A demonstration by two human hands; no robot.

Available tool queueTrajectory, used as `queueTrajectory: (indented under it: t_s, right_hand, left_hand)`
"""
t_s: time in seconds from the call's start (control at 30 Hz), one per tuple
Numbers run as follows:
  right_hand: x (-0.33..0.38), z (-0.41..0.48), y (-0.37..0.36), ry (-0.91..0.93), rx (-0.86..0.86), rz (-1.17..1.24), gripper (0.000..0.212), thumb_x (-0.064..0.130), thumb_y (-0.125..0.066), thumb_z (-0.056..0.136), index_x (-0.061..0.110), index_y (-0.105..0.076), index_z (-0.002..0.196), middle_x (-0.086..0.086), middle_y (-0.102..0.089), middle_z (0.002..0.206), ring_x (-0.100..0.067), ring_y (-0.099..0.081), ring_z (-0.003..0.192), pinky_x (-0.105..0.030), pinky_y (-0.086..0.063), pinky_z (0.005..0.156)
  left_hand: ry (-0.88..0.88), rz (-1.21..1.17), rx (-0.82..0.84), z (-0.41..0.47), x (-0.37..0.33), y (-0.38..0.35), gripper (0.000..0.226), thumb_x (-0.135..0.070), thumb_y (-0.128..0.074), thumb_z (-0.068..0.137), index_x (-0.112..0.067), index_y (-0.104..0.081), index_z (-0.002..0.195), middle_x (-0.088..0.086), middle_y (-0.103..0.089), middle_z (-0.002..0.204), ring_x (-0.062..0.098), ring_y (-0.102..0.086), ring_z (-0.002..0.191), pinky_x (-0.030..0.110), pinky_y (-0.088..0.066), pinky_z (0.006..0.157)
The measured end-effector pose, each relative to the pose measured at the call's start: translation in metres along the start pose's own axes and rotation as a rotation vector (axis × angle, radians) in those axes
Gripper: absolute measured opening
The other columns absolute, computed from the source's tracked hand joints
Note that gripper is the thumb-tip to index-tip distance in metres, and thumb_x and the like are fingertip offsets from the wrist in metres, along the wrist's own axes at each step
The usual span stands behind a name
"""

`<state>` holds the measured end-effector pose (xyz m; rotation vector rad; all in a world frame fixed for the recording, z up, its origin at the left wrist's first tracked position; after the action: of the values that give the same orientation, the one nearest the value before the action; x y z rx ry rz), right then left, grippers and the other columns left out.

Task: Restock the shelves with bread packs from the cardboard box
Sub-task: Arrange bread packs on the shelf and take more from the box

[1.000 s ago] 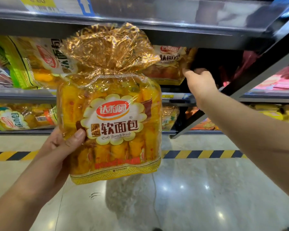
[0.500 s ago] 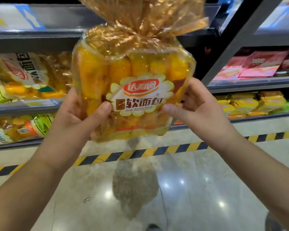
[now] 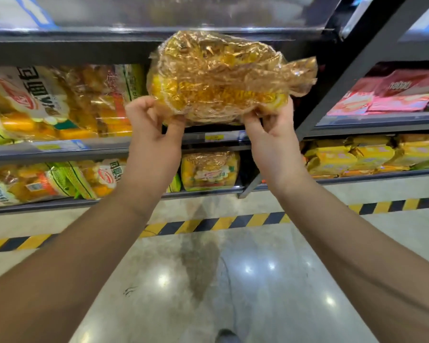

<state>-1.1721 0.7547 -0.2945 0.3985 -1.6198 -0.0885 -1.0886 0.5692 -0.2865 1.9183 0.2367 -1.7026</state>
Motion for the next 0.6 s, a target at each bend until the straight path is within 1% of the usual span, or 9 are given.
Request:
queueTrajectory:
  t_s: [0.1, 0.13, 0.2, 0.27, 0.33, 0.4, 0.47, 0.53, 0.6]
  right_hand:
    - [-0.016, 0.004, -0.006, -0.086, 0.073, -0.094, 0.039, 0.044, -0.047, 0.106, 0.037, -0.032, 0.141, 0.022, -0.057, 0.121, 0.017, -0.053, 0.097, -0.006, -0.038, 0.075]
    - [-0.020, 0.004, -0.007, -0.109, 0.086, -0.108, 0.036, 0.049, -0.044, 0.106, 0.040, -0.032, 0.139, 0.022, -0.057, 0.123, 0.012, -0.053, 0.101, -0.010, -0.039, 0.081]
    - [-0.024, 0.007, -0.008, -0.125, 0.088, -0.112, 0.030, 0.054, -0.040, 0.105, 0.048, -0.038, 0.134, 0.028, -0.055, 0.120, 0.010, -0.055, 0.102, -0.022, -0.044, 0.086]
    - [-0.019, 0.018, -0.011, -0.121, 0.076, -0.124, 0.012, 0.052, -0.039, 0.106, 0.061, -0.039, 0.114, 0.035, -0.052, 0.106, 0.019, -0.054, 0.090, -0.026, -0.047, 0.087]
    - [-0.010, 0.035, -0.013, -0.117, 0.044, -0.164, 0.008, 0.053, -0.041, 0.105, 0.055, -0.044, 0.113, 0.022, -0.054, 0.113, 0.010, -0.055, 0.097, -0.031, -0.045, 0.089]
    - [-0.006, 0.051, -0.016, -0.149, 0.021, -0.204, 0.032, 0.055, -0.043, 0.103, 0.034, -0.051, 0.126, 0.006, -0.055, 0.128, -0.012, -0.055, 0.112, -0.033, -0.040, 0.092]
    - [-0.004, 0.064, -0.016, -0.195, -0.041, -0.221, 0.045, 0.053, -0.047, 0.099, 0.023, -0.053, 0.132, -0.001, -0.056, 0.133, -0.020, -0.055, 0.117, -0.039, -0.044, 0.101]
    - [-0.003, 0.071, -0.015, -0.214, -0.088, -0.202, 0.039, 0.045, -0.052, 0.095, 0.022, -0.057, 0.125, -0.003, -0.060, 0.129, -0.024, -0.057, 0.117, -0.041, -0.046, 0.104]
    - [-0.003, 0.074, -0.013, -0.216, -0.121, -0.190, 0.035, 0.042, -0.056, 0.094, 0.023, -0.057, 0.124, -0.003, -0.062, 0.128, -0.023, -0.057, 0.118, -0.042, -0.047, 0.105]
  left_hand:
    - [0.077, 0.067, 0.101, 0.008, 0.023, 0.000, 0.009, -0.026, -0.043, 0.109, -0.027, -0.034, 0.109, -0.012, -0.039, 0.086, -0.007, -0.045, 0.068, 0.014, -0.042, 0.073]
    - [0.102, 0.068, 0.120, 0.009, 0.031, 0.000, 0.008, -0.032, -0.041, 0.109, -0.027, -0.038, 0.114, -0.013, -0.044, 0.091, -0.007, -0.049, 0.078, 0.019, -0.045, 0.083]
    - [0.139, 0.064, 0.123, 0.011, 0.041, 0.001, 0.028, -0.044, -0.036, 0.109, -0.028, -0.043, 0.130, -0.018, -0.051, 0.111, 0.000, -0.052, 0.113, 0.033, -0.044, 0.109]
    - [0.194, 0.049, 0.100, 0.017, 0.042, 0.001, 0.035, -0.051, -0.032, 0.108, -0.033, -0.044, 0.135, -0.026, -0.050, 0.121, 0.005, -0.047, 0.129, 0.039, -0.039, 0.117]
    - [0.231, 0.077, 0.064, 0.028, 0.038, 0.002, 0.037, -0.054, -0.029, 0.107, -0.034, -0.049, 0.131, -0.022, -0.055, 0.119, 0.011, -0.053, 0.123, 0.044, -0.045, 0.112]
    - [0.271, 0.122, 0.006, 0.040, 0.031, 0.004, 0.035, -0.054, -0.028, 0.107, -0.032, -0.055, 0.109, -0.007, -0.063, 0.114, 0.017, -0.060, 0.112, 0.050, -0.053, 0.102]
    - [0.329, 0.124, -0.062, 0.051, 0.026, 0.006, 0.031, -0.050, -0.032, 0.107, -0.032, -0.052, 0.091, 0.001, -0.067, 0.108, 0.021, -0.064, 0.106, 0.050, -0.057, 0.095]
    - [0.382, 0.126, -0.107, 0.059, 0.023, 0.011, 0.027, -0.042, -0.036, 0.106, -0.028, -0.051, 0.090, -0.001, -0.064, 0.101, 0.022, -0.064, 0.106, 0.047, -0.057, 0.096]
    - [0.400, 0.149, -0.132, 0.064, 0.022, 0.013, 0.020, -0.038, -0.036, 0.106, -0.026, -0.051, 0.101, -0.004, -0.062, 0.097, 0.021, -0.063, 0.106, 0.046, -0.056, 0.097]
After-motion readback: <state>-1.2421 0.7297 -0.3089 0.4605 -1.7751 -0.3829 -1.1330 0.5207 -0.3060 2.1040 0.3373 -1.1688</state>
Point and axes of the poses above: each hand's wrist, its own z-axis towards the middle knuckle, its own y-axis out of the back of the hand, x = y × z, the point moved 7 cm from there along z, towards the middle knuckle
